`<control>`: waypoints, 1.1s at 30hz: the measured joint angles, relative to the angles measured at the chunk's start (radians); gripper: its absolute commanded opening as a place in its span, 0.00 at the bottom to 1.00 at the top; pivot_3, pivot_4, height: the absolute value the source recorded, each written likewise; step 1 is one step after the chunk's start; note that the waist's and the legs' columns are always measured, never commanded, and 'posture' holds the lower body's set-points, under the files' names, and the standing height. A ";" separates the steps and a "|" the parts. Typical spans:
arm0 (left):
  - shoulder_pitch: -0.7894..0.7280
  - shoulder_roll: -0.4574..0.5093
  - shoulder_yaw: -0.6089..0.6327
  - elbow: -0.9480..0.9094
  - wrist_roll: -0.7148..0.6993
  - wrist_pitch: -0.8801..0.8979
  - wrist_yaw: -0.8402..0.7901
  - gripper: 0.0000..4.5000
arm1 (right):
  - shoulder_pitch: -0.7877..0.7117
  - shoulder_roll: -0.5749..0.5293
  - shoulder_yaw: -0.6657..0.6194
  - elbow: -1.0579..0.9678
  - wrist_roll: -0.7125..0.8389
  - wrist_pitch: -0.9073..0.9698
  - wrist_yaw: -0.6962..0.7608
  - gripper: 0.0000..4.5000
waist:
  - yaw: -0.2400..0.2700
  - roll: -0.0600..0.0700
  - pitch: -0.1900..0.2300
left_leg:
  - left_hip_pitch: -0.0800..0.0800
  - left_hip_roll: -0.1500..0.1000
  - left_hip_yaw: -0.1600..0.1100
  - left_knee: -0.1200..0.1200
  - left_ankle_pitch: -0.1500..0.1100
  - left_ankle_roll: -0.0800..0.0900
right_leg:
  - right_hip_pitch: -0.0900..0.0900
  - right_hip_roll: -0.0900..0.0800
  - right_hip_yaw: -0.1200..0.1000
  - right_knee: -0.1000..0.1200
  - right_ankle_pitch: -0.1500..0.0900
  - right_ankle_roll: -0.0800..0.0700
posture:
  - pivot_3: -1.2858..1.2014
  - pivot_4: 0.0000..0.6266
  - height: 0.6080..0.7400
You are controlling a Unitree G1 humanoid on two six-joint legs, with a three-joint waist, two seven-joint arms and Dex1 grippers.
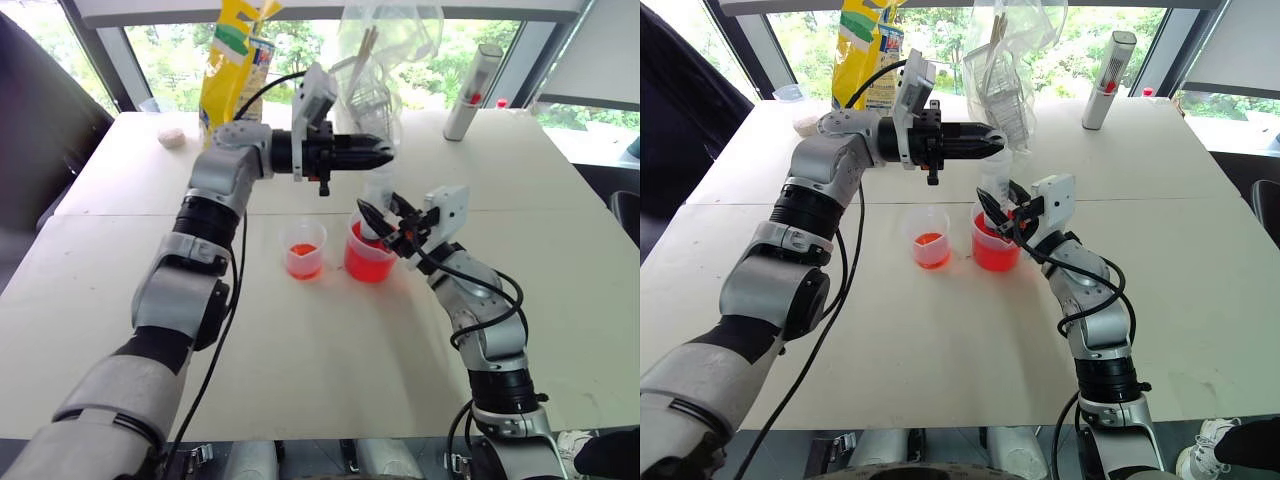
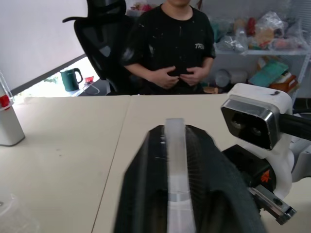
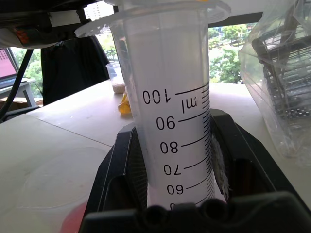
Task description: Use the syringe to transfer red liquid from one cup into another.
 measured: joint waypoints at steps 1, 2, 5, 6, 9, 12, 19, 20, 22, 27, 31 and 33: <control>0.000 0.000 0.000 0.000 0.000 0.000 0.001 0.01 | 0.000 -0.001 0.000 0.000 0.000 0.000 0.001 0.31 | 0.000 0.000 0.000 | 0.000 0.000 0.000 0.000 0.000 0.000 | 0.000 0.000 0.000 0.000 0.000 0.000 | 0.52 0.24 0.99; 0.000 -0.001 0.000 0.000 0.000 0.001 0.001 0.01 | 0.000 -0.003 0.001 0.000 0.000 0.000 0.001 0.31 | 0.000 0.000 0.000 | 0.000 0.000 0.000 0.000 0.000 0.000 | 0.000 0.000 0.000 0.000 0.000 0.000 | 0.52 0.24 0.99; 0.000 -0.004 0.002 0.002 0.001 0.001 0.003 0.01 | 0.000 -0.011 0.001 -0.001 0.000 0.000 0.002 0.31 | 0.000 0.000 0.000 | 0.000 0.000 0.000 0.000 0.000 0.000 | 0.000 0.000 0.000 0.000 0.000 0.000 | 0.52 0.24 0.99; 0.000 -0.005 0.003 0.003 0.001 0.001 0.004 0.01 | 0.000 -0.012 0.001 -0.001 0.000 0.000 0.002 0.31 | 0.000 0.000 0.000 | 0.000 0.000 0.000 0.000 0.000 0.000 | 0.000 0.000 0.000 0.000 0.000 0.000 | 0.52 0.24 0.99; -0.008 -0.007 0.013 0.019 0.003 0.001 0.006 0.01 | 0.000 -0.013 0.002 -0.006 0.004 0.003 0.003 0.31 | 0.000 0.000 0.000 | 0.000 0.000 0.000 0.000 0.000 0.000 | 0.000 0.000 0.000 0.000 0.000 0.000 | 0.52 0.24 0.99; -0.031 -0.012 0.017 0.037 0.004 0.000 0.005 0.01 | 0.000 -0.014 -0.001 -0.022 0.017 0.014 0.002 0.31 | 0.001 0.000 0.000 | 0.000 0.000 0.000 0.000 0.000 0.000 | 0.000 0.000 0.000 0.000 0.000 0.000 | 0.52 0.24 0.99; -0.064 -0.018 0.017 0.093 0.012 -0.007 0.000 0.01 | 0.011 -0.019 -0.008 -0.048 0.048 0.065 0.000 0.31 | 0.000 0.000 0.000 | 0.000 0.000 0.000 0.000 0.000 0.000 | 0.000 0.000 0.000 0.000 0.000 0.000 | 0.52 0.24 0.99; -0.066 -0.019 0.017 0.102 0.012 -0.008 0.000 0.01 | 0.013 -0.019 -0.008 -0.048 0.049 0.069 0.000 0.31 | 0.000 0.000 0.000 | 0.000 0.000 0.000 0.000 0.000 0.000 | 0.000 0.000 0.000 0.000 0.000 0.000 | 0.52 0.24 0.99; -0.075 -0.020 0.017 0.118 0.013 -0.009 -0.001 0.01 | 0.018 -0.019 -0.008 -0.048 0.050 0.073 0.000 0.31 | 0.000 0.000 0.000 | 0.000 0.000 0.000 0.000 0.000 0.000 | 0.000 0.000 0.000 0.000 0.000 0.000 | 0.52 0.24 0.99; -0.102 -0.020 0.018 0.144 0.017 -0.030 -0.002 0.01 | 0.018 -0.019 -0.008 -0.048 0.056 0.069 -0.006 0.31 | 0.000 0.000 0.000 | 0.000 0.000 0.000 0.000 0.000 0.000 | 0.000 0.000 0.000 0.000 0.000 0.000 | 0.52 0.24 0.99; -0.115 -0.020 0.018 0.164 0.017 -0.048 -0.003 0.01 | 0.018 -0.020 -0.009 -0.048 0.057 0.068 -0.006 0.31 | 0.000 0.000 0.000 | 0.000 0.000 0.000 0.000 0.000 0.000 | 0.000 0.000 0.000 0.000 0.000 0.000 | 0.52 0.24 0.99; -0.128 -0.019 0.018 0.176 0.018 -0.050 -0.003 0.01 | 0.017 -0.021 -0.010 -0.047 0.057 0.067 -0.007 0.31 | 0.000 0.000 0.000 | 0.000 0.000 0.000 0.000 0.000 0.000 | 0.000 0.000 0.000 0.000 0.000 0.000 | 0.52 0.24 0.99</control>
